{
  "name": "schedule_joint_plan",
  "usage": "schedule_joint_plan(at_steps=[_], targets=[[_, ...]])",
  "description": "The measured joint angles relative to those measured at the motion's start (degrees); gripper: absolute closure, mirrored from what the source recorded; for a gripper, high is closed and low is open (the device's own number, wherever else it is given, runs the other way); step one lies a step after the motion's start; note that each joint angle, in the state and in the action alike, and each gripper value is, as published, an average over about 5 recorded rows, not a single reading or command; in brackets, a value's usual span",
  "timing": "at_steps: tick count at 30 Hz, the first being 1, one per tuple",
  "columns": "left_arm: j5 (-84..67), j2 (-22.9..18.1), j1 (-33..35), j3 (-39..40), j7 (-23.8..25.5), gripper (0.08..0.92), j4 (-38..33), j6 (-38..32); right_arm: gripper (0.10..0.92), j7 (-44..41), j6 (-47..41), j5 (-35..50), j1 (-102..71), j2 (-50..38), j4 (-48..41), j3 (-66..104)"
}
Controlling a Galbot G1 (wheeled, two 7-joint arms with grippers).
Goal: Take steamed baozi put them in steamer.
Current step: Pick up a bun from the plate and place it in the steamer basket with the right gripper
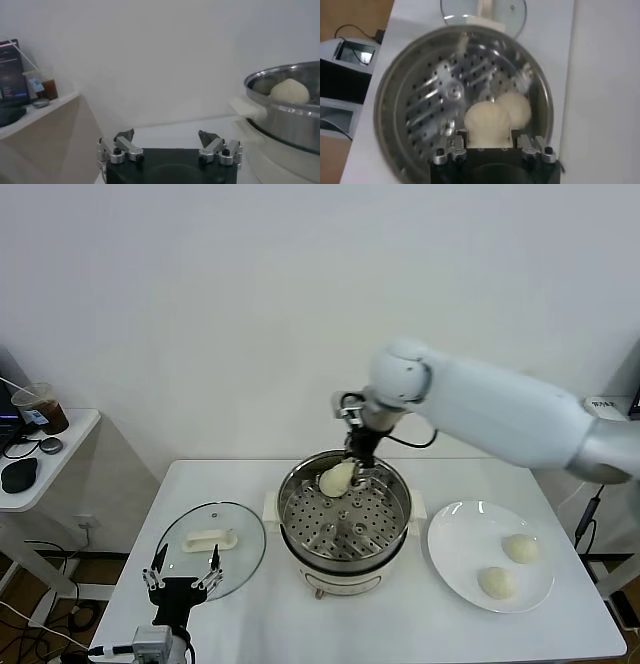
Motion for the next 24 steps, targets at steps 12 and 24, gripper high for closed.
schedule_joint_plan(at_steps=[12,24], targets=[[-0.42,-0.69,0.26,0.40,-0.04,0.177,-0.89,0.10,0.506,3.49,-2.67,-1.57,-3.98,8.32,-3.99,-1.88],[-0.51,-0.86,-0.18,0.51,0.03,0.177,-0.64,0.22,0.350,5.24,-3.67,-2.31,-5.86,10.34,-4.82,-2.62]])
